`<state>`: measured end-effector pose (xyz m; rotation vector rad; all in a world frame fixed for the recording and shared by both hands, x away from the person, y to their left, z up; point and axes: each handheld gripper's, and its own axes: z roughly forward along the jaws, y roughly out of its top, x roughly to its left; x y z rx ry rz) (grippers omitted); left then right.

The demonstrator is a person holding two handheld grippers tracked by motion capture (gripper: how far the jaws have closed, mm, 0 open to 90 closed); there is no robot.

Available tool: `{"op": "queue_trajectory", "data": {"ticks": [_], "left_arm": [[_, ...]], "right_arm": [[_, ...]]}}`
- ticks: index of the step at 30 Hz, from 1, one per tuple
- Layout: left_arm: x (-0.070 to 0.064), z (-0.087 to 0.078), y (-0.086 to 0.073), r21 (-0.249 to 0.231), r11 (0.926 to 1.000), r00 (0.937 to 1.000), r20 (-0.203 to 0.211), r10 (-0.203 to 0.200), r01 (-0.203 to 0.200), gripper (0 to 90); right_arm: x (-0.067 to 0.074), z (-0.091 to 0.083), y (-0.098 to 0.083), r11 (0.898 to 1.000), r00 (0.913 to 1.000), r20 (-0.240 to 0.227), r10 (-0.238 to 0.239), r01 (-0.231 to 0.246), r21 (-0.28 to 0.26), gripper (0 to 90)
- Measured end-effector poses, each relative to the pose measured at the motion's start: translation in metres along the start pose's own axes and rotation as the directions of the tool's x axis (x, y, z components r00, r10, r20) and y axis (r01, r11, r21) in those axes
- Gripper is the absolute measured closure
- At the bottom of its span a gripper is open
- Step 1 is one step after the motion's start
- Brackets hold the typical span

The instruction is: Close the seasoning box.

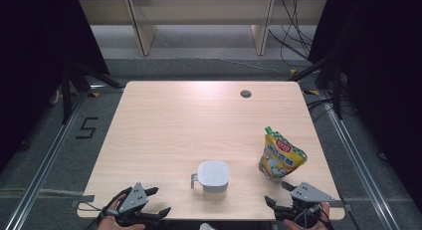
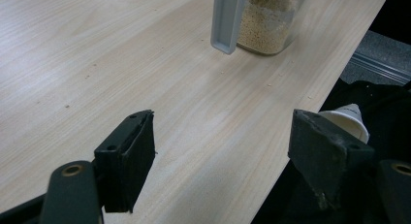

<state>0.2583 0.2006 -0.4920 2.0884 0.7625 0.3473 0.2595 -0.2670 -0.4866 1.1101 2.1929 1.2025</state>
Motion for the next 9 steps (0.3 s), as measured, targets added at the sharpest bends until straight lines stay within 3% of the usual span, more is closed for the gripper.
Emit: {"op": "queue_trajectory", "data": {"ticks": [3, 4, 5, 9], "left_arm": [[0.0015, 0.0012, -0.0006, -0.016, 0.9999, 1.0000, 0.002, 0.002, -0.002, 24.3], [0.0000, 0.0016, -0.0004, -0.026, 0.9995, 0.9998, 0.004, -0.020, 0.020, 24.3], [0.0017, 0.0002, -0.0002, -0.008, 1.0000, 1.0000, -0.001, -0.001, 0.001, 24.3], [0.0022, 0.0009, 0.0002, -0.014, 0.9998, 0.9999, 0.004, -0.014, 0.014, 23.8]], "right_arm": [[0.0000, -0.0003, 0.0001, 1.000, 1.0000, 0.002, 0.003, -0.003, 0.002, 24.7], [0.0005, -0.0017, 0.0003, 1.000, 0.9998, -0.010, 0.016, -0.016, 0.008, 24.6], [0.0004, -0.0017, 0.0002, 1.000, 0.9998, -0.010, 0.017, -0.017, 0.009, 24.6], [0.0002, -0.0020, -0.0003, 0.999, 0.9993, -0.007, 0.037, -0.037, 0.011, 24.3]]}}
